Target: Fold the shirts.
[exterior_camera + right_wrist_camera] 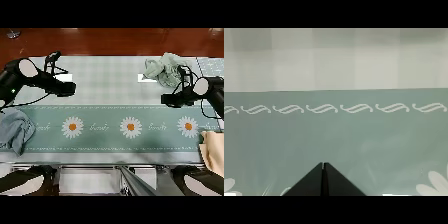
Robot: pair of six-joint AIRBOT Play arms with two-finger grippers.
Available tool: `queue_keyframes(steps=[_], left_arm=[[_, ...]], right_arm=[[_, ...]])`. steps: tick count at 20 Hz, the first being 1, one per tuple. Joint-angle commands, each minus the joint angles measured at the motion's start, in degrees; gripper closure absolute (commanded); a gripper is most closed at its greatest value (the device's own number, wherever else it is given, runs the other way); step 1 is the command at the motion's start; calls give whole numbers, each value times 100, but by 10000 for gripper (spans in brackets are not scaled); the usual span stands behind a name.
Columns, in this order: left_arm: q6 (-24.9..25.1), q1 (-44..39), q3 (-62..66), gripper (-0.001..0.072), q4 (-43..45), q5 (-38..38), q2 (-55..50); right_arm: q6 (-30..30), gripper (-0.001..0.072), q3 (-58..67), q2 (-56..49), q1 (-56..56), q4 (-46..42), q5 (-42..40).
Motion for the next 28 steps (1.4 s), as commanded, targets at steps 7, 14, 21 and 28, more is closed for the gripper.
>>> queue_keyframes(steps=[7, 14, 21, 28], left_arm=[[0, 0, 0, 678, 0, 2, -2], [0, 0, 0, 678, 0, 2, -4], [2, 0, 0, 678, 2, 210, -9], [-282, -2, 0, 6, 0, 872, -286]], right_arm=[[2, 667, 0, -2, 4, 2, 2], [9, 667, 0, -2, 4, 4, -15], [4, 656, 0, -9, 2, -7, -719], [577, 82, 796, -616, -844, -321, -3305]])
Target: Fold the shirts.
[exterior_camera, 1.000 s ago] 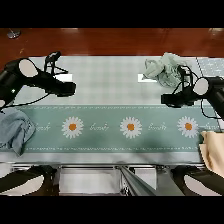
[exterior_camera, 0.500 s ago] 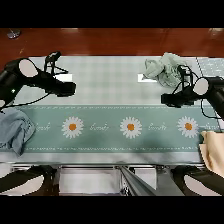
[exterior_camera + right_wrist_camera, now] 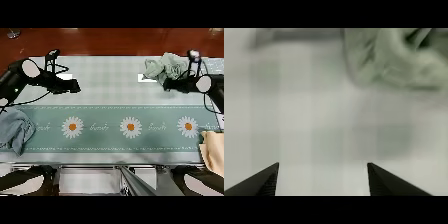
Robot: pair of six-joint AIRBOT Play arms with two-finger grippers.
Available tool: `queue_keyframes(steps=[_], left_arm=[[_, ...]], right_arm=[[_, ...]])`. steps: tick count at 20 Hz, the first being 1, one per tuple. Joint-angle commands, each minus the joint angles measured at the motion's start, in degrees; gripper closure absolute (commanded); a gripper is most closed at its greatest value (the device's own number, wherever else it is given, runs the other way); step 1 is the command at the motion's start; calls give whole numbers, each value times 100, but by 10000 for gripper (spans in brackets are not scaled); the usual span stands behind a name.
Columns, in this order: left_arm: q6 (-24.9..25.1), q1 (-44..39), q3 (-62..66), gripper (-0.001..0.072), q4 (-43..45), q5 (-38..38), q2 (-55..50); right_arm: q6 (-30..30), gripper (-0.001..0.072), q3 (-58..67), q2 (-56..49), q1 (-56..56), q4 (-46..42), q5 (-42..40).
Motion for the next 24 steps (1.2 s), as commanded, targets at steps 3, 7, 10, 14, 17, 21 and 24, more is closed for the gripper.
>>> queue_keyframes(steps=[3, 7, 10, 14, 17, 21, 24], left_arm=[[-111, -2, 2, 6, 0, 380, -101], [-109, -2, 2, 6, 0, 439, -101], [-111, -2, 2, 6, 0, 437, -101], [-111, -2, 2, 6, 0, 437, -101], [188, 44, 22, 6, 7, 417, -101], [710, 557, 450, 7, -61, -511, 168], [944, 815, 199, 7, -380, -682, 1056]], right_arm=[[529, 82, 1937, -1814, -1027, -118, -297], [531, 82, 3832, -3606, -1231, -125, 649], [557, 82, 4701, -4415, -1222, -94, 1261], [527, 309, 5182, -4824, -1213, 44, 2343], [-308, 668, 5482, -4795, -1213, 802, 3171], [-330, 668, 5901, -3775, -1209, 1139, 2977], [-769, 668, 5899, -2553, -1082, 1198, 2966]])
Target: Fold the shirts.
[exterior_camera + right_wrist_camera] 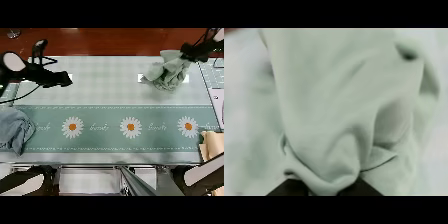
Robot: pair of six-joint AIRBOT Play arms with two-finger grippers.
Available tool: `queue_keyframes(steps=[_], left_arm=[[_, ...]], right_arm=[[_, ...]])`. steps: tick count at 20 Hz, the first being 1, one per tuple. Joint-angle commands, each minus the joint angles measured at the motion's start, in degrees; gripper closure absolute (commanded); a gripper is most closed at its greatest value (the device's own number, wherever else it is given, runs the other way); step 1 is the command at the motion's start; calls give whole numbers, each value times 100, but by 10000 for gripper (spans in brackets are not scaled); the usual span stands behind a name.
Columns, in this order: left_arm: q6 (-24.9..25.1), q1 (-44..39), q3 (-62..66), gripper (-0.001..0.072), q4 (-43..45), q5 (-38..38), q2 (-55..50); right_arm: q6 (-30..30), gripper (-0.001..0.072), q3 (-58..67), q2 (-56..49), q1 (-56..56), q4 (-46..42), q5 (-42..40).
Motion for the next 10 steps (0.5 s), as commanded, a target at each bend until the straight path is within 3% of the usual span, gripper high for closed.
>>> queue_keyframes(steps=[1, 5, 10], left_arm=[[361, 240, -326, 7, -326, -341, 966], [372, 192, -1244, 7, -442, -341, 2103], [356, 192, -1449, 7, -654, -221, 2326]], right_arm=[[-485, 668, 107, 1290, 127, 201, -59], [-636, 669, 107, 2677, 168, 313, -411], [-990, 669, 107, 3759, 170, 828, -431]])
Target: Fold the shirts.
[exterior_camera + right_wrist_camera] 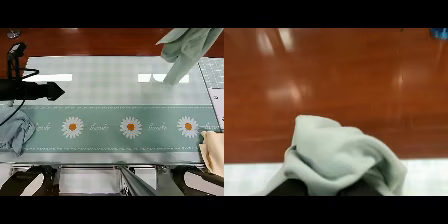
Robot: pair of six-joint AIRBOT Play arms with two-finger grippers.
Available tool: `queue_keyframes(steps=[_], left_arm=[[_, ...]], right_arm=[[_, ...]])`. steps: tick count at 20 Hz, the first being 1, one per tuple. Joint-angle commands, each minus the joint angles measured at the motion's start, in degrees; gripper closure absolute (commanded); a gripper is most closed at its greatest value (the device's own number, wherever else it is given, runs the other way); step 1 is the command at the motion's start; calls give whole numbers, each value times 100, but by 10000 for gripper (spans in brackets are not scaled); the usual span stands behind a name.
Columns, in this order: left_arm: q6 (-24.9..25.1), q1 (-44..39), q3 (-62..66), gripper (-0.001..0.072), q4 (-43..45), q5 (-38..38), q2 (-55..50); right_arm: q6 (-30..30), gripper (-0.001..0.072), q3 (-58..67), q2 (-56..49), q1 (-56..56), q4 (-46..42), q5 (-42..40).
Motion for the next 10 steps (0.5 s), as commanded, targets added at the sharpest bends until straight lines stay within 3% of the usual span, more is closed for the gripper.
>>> queue_keyframes(steps=[1, 6, 10], left_arm=[[15, 7, -151, 7, -168, 190, 188], [-22, 7, -155, 7, -186, 334, 118], [-240, 9, -149, 8, -190, 284, 4]], right_arm=[[-247, 669, 4, 752, 9, 407, 4], [-391, 669, -295, 918, 623, 894, 1381], [79, 669, -2024, 918, 2592, 487, 927]])
